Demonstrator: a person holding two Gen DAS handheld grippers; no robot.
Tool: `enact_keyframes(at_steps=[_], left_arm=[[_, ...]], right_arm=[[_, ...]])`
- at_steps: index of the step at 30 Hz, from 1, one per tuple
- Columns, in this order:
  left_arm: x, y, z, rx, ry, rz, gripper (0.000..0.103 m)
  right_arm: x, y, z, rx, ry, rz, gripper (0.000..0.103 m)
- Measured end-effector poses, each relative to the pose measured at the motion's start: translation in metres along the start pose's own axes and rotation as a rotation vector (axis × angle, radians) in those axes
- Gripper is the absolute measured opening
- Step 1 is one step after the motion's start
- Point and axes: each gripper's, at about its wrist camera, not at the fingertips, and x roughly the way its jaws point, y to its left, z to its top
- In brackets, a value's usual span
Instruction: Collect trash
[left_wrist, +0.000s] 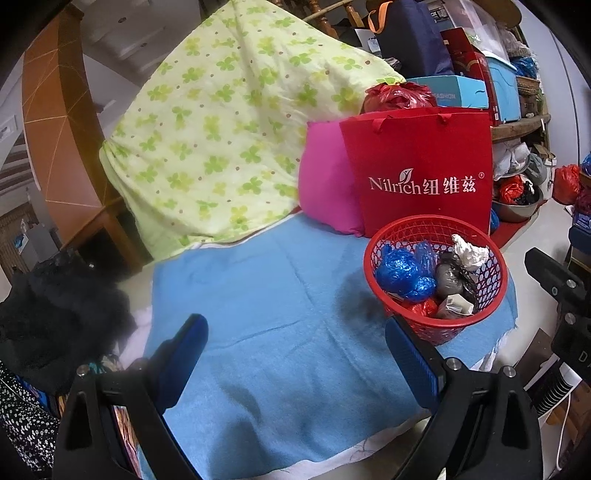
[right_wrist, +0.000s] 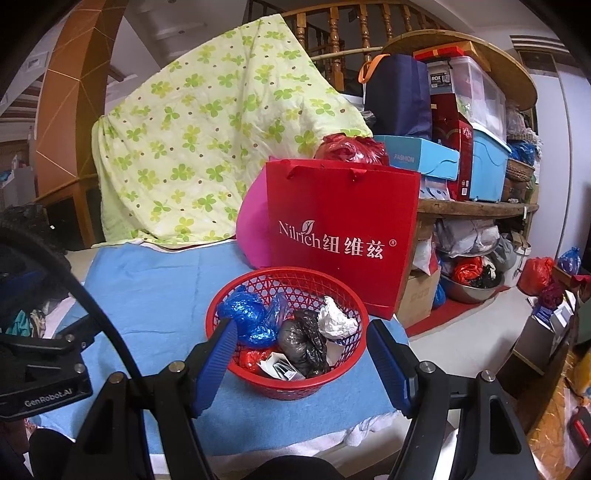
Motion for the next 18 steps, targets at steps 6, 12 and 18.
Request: enact_keyframes(at_steps=[6, 12, 18], left_arm=[[-0.003, 0.0, 0.0, -0.004, -0.006, 0.001, 0.096], [0.002, 0.002, -0.001, -0.006, -0.002, -0.022, 0.096], [0.011, 0.006, -0.001, -0.007, -0.004, -0.056, 0.096]], right_arm=[[-0.007, -0.002, -0.002, -0.001, -0.009, -0.002, 0.076], [-0.006, 0.0, -0.002, -0.01, -0.001, -0.015, 0.076], [0.0, 0.004, 0.001, -0.016, 0.012, -0.039, 0.076]])
